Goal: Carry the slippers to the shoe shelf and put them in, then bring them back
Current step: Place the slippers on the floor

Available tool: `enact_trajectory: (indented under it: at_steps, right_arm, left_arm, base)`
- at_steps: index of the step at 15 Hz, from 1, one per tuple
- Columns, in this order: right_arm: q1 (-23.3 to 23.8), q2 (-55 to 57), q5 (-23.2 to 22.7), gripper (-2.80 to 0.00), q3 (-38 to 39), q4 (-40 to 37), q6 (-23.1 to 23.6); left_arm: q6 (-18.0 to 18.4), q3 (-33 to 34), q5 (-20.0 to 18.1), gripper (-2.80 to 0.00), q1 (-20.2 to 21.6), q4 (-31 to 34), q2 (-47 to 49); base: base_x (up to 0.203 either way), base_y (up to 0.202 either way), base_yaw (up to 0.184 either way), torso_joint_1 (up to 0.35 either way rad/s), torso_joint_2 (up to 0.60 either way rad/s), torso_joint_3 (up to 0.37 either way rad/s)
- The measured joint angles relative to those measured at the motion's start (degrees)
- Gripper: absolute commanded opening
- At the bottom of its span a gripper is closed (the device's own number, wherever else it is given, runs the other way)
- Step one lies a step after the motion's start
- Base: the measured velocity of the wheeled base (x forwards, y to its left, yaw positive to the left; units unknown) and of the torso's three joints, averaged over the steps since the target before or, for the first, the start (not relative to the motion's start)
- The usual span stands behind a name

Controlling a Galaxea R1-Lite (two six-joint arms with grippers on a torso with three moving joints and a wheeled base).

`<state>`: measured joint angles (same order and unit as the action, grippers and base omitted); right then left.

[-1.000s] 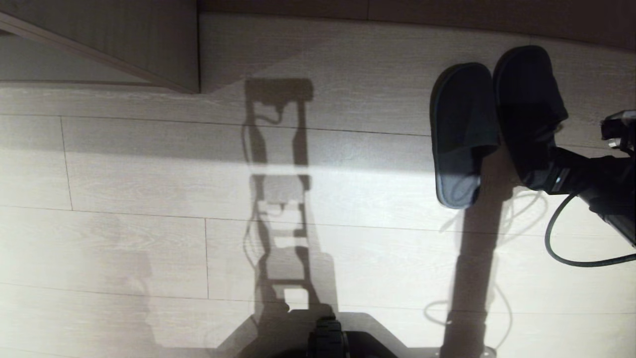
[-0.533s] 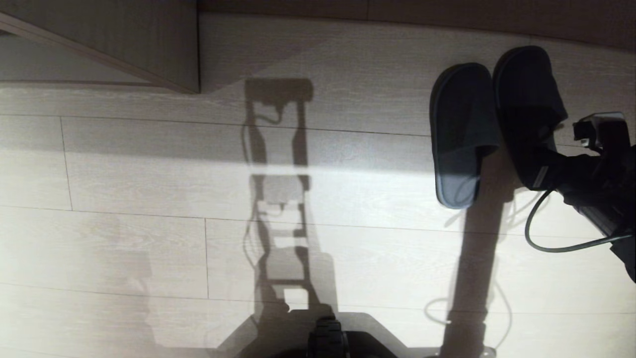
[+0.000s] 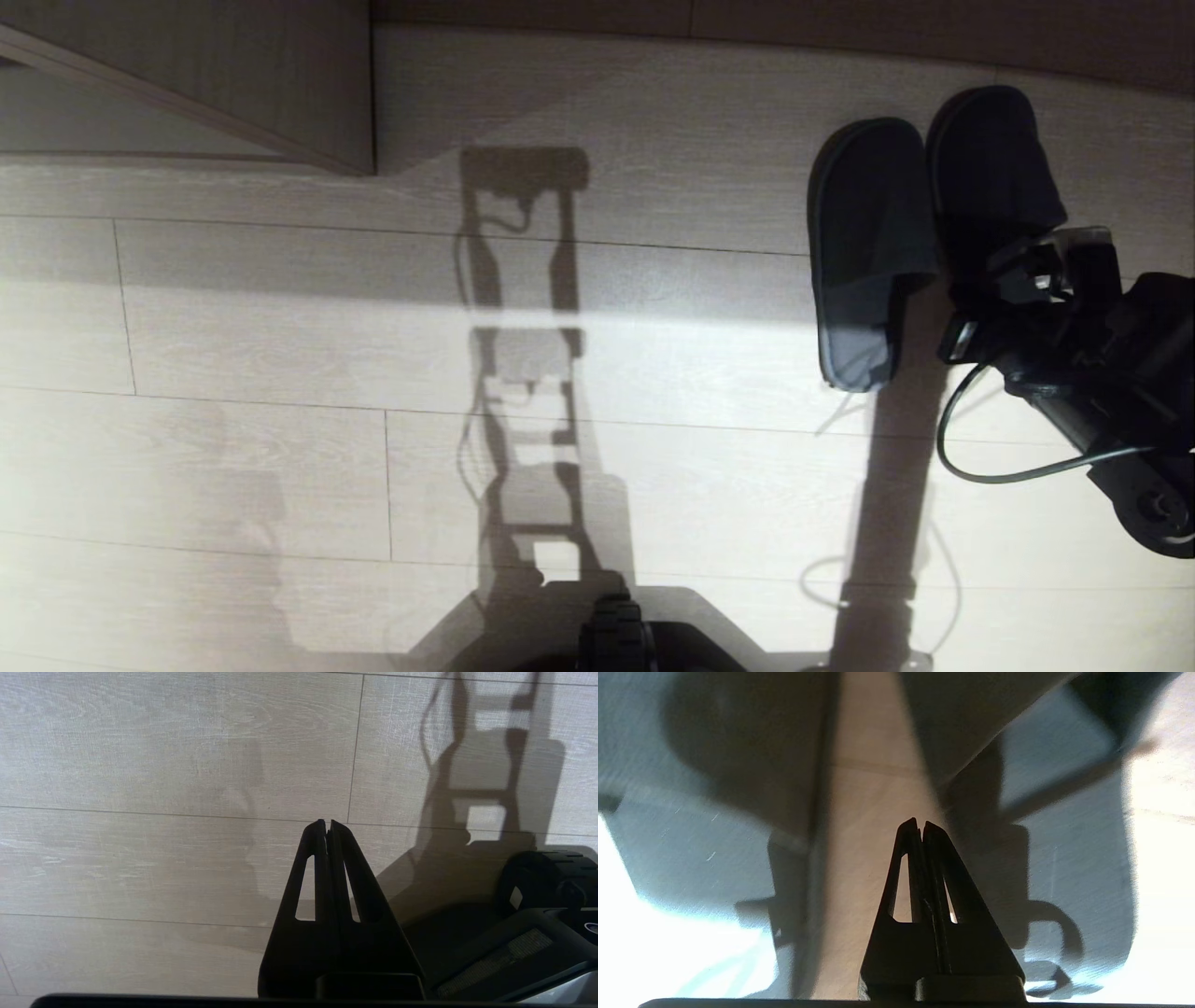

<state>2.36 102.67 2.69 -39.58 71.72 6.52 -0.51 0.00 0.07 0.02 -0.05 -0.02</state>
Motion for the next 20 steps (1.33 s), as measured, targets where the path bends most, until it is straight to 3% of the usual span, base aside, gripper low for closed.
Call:
enact_trajectory:
  at_steps: [5,9,20]
  right_arm:
    - [-0.13,-0.28,0.3,-2.8,0.01,0.36,0.64]
    - [3.03,-2.88,0.61,-2.8,-1.58,-0.99,6.15]
    - [7.14,2.14,-1.16,-2.8,-4.78,1.96,6.56]
  left_arm:
    - [0.0,0.0,-0.01,-2.8,0.0,-0.02,0.0]
    - [0.07,0.0,0.02,-2.8,-0.02,-0.05,0.0]
    - [0.05,0.0,0.0,-2.8,-0.02,-0.02,0.0]
  base:
    - [0.0,0.0,0.0,0.0,0.0,0.0]
    - [0.0,0.0,0.0,0.0,0.0,0.0]
    - [0.0,0.0,0.0,0.0,0.0,0.0]
